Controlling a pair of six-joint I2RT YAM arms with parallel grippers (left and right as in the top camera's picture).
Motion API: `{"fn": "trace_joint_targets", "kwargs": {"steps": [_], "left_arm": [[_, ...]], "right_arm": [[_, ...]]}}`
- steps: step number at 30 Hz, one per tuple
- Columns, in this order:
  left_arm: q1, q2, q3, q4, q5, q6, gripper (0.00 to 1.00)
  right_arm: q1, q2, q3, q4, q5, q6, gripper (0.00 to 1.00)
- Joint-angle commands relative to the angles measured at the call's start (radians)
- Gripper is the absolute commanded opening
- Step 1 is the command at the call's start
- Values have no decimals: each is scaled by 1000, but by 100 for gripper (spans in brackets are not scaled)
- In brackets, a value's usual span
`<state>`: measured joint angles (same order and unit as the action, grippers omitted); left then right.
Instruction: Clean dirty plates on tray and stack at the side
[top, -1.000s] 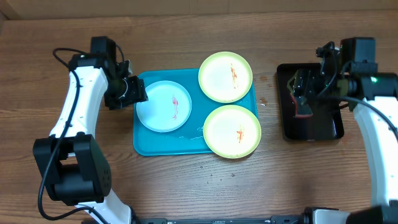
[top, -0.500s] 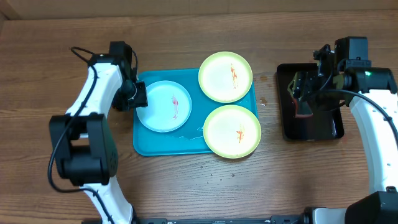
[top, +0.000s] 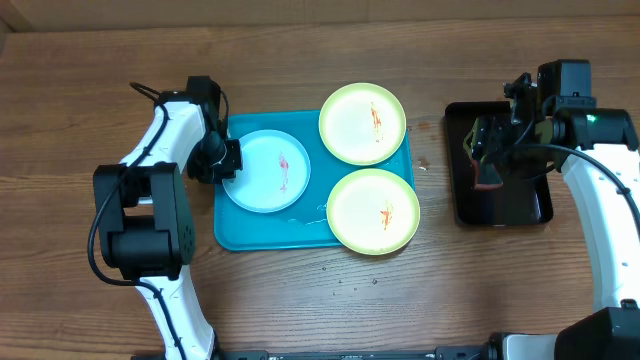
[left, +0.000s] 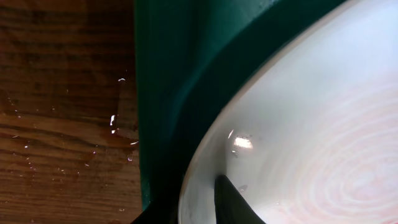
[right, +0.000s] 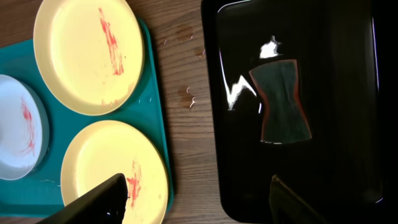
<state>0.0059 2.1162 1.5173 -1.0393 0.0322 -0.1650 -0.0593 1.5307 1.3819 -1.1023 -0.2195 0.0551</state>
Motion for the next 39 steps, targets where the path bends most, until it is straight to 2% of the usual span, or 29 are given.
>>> {"fn": "trace_joint_targets", "kwargs": {"steps": [1,2,4,9,14,18,21,28,35,37,39], "left_arm": [[0,22,10,11,-5,8,18],[0,22,10,14,-5,8,17],[0,22,10,22,-5,8,4],[0,22,10,48,-6,8,4],[0,22,10,62,-6,8,4],[0,22,10,62,-6,8,4],[0,22,10,61,-7,8,4],[0,22,10,64,-7,9,4],[0,22,10,76,-6,12,4],[0,22,10,76,-6,12,4],[0,22,10,76,-6,12,4]], "right_arm": [[-4,-9,27,1,10,-2,75],[-4,-9,27,1,10,-2,75],[-4,-9,27,1,10,-2,74],[-4,-9,27,9,25,9,64],[-4,4,27,23,229,160,64],[-21,53,27,3,245,162,64],[-40,101,27,1,244,144,64],[-60,253,27,53,207,-60,62],[-60,357,27,153,207,-143,50],[-60,376,27,180,212,-143,39],[-60,394,27,199,211,-143,36]]}}
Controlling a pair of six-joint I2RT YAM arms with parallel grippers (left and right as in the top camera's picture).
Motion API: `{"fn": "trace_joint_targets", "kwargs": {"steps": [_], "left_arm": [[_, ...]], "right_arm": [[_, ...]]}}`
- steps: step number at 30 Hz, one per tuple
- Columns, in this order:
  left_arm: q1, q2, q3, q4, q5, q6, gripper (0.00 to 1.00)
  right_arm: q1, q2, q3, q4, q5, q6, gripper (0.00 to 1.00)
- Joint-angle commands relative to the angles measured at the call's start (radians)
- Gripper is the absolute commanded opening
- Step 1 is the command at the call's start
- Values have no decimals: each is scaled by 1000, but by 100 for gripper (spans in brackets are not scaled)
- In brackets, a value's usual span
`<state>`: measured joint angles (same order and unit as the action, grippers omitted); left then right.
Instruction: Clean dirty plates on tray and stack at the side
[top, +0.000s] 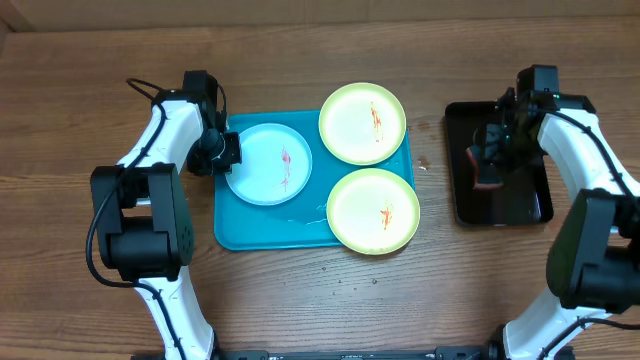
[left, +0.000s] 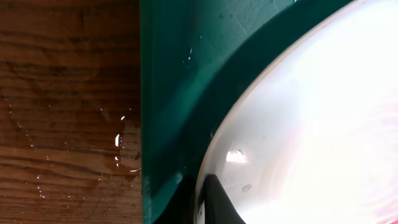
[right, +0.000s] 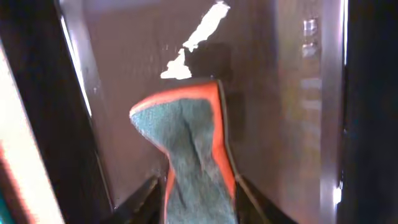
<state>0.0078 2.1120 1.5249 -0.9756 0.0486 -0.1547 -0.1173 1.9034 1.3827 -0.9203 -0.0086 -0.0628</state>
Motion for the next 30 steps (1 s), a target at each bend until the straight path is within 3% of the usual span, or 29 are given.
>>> {"fn": "trace_joint_targets", "kwargs": {"steps": [1,15,21,22,30], "left_arm": [[-2,26,2,12,-23,2,4],[-2,26,2,5,-26,2,4],[-2,26,2,8,-26,2,4],[-2,26,2,7,-26,2,4],[-2,26,2,8,-22,1,4]], "right_arm": [[-2,27,26,22,0,-25,36],[-2,105,-45,49,-48,-50,30],[-2,105,-67,66,-48,-41,8],[-2,105,-63,62,-48,-37,4],[-2,61,131,-134,-120,33,4]]}}
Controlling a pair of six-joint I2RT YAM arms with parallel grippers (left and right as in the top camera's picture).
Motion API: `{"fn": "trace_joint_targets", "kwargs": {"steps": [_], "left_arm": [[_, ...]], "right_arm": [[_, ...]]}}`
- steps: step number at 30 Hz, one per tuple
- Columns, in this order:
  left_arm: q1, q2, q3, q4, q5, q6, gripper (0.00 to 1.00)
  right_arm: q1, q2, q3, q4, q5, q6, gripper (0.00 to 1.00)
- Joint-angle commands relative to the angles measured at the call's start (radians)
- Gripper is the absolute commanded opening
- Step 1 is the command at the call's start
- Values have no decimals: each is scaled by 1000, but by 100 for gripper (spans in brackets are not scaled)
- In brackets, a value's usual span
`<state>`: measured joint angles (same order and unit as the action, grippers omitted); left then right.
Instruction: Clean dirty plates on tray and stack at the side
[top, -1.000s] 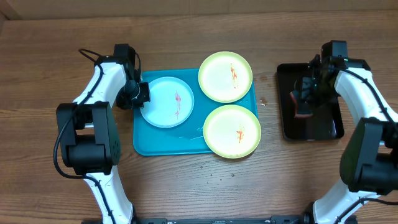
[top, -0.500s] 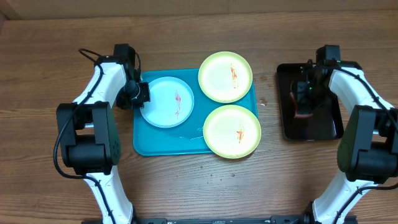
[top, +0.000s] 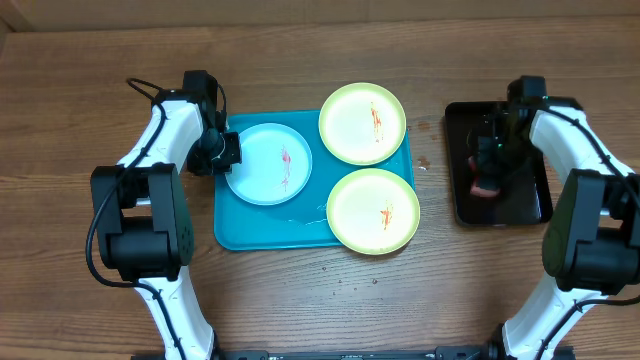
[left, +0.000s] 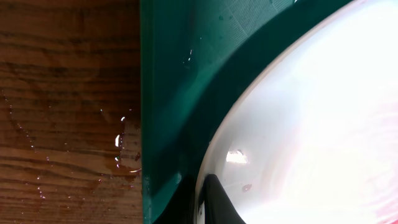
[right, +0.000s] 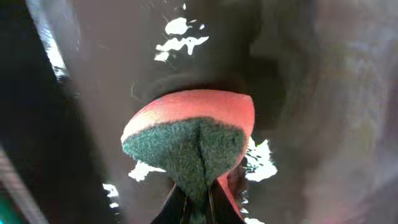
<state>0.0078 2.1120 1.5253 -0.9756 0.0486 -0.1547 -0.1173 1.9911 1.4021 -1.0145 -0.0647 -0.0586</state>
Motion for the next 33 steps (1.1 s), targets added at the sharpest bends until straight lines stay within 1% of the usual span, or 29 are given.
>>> {"fn": "trace_joint_targets", "kwargs": {"steps": [1,5,6,10,14,16,20,22,26,33], "left_arm": [[-2,26,2,6,-22,2,4],[-2,26,2,5,-21,1,4],[-2,26,2,5,-21,1,4],[-2,26,2,4,-19,1,4],[-2,26,2,5,21,2,4],[-1,25,3,5,63,10,4],[-1,19,3,-18,163,56,4],[0,18,3,-48,162,55,4],[12,18,3,-94,162,78,4],[25,18,3,-106,163,81,4]], "right_arm": [[-2,-46,193,-102,-144,29,4],[18,-73,326,-180,-297,44,4],[41,-79,364,-193,-341,80,4],[129,-80,380,-168,-428,132,4],[272,-78,380,-99,-430,222,4],[351,-77,380,-42,-420,294,4],[494,-62,380,53,-332,417,4],[554,-44,380,88,-281,458,4],[617,8,380,130,-257,505,4],[683,134,380,177,-255,525,4]]}}
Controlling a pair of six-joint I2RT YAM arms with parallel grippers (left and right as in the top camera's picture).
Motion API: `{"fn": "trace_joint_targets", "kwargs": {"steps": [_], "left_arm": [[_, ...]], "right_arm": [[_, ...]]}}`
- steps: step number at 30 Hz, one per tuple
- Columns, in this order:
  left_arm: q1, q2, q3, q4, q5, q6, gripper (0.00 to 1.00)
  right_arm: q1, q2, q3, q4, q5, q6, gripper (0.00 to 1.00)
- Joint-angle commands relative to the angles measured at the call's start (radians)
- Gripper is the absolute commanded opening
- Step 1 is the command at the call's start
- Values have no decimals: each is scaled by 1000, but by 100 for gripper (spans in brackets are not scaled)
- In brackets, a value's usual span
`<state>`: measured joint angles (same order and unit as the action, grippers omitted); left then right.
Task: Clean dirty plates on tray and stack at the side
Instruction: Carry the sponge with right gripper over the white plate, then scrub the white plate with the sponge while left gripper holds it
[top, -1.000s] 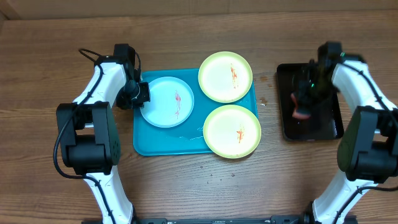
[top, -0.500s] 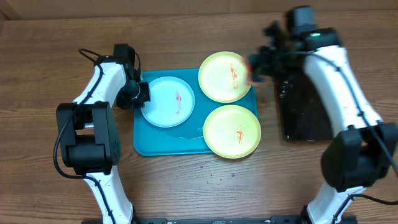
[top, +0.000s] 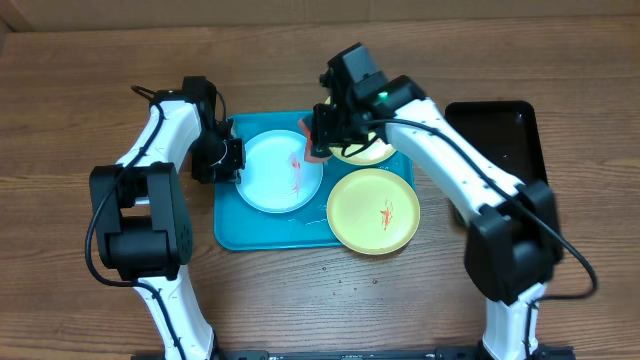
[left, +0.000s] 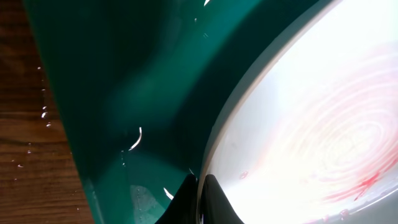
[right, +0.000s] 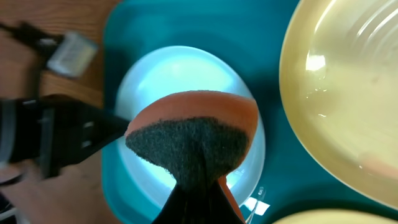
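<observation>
A teal tray (top: 262, 228) carries a pale blue plate (top: 272, 180) smeared red and two yellow plates (top: 373, 210), the far one (top: 380, 150) partly under my right arm. My left gripper (top: 229, 158) is shut on the blue plate's left rim; in the left wrist view its fingertips (left: 200, 198) pinch the rim of the plate (left: 311, 118). My right gripper (top: 318, 140) is shut on an orange sponge with a green scrub face (right: 193, 134), above the blue plate's (right: 158, 71) right edge. Whether the sponge touches the plate cannot be told.
A black tray (top: 505, 150) sits on the wooden table at the right. Water drops lie on the wood left of the teal tray (left: 28, 149). My right arm stretches across the far yellow plate (right: 348, 93). The left gripper body (right: 62, 134) shows beside the blue plate.
My right gripper has moved with the sponge from the black tray to above the blue plate's right edge. The blue plate sits slightly further right; my left gripper still pinches its rim.
My right gripper was open above the sponge lying in the black tray. Then its jaws stood around the sponge, then they were shut on it. Now it holds the sponge over the blue plate. My left gripper stayed shut on that plate's rim throughout.
</observation>
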<state>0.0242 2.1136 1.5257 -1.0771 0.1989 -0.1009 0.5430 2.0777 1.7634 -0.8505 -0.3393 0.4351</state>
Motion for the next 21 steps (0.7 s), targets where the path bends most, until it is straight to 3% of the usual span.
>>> {"fn": "trace_joint_targets", "kwargs": {"steps": [1,13,21], "left_arm": [[9,16,2,-5,13,27,4],[6,16,2,-11,40,31,4],[7,16,2,-5,163,73,4]], "right_arm": [[32,64,18,18,26,34,4],[114,196,18,71,226,90,4],[142,221,18,72,238,56,4]]}}
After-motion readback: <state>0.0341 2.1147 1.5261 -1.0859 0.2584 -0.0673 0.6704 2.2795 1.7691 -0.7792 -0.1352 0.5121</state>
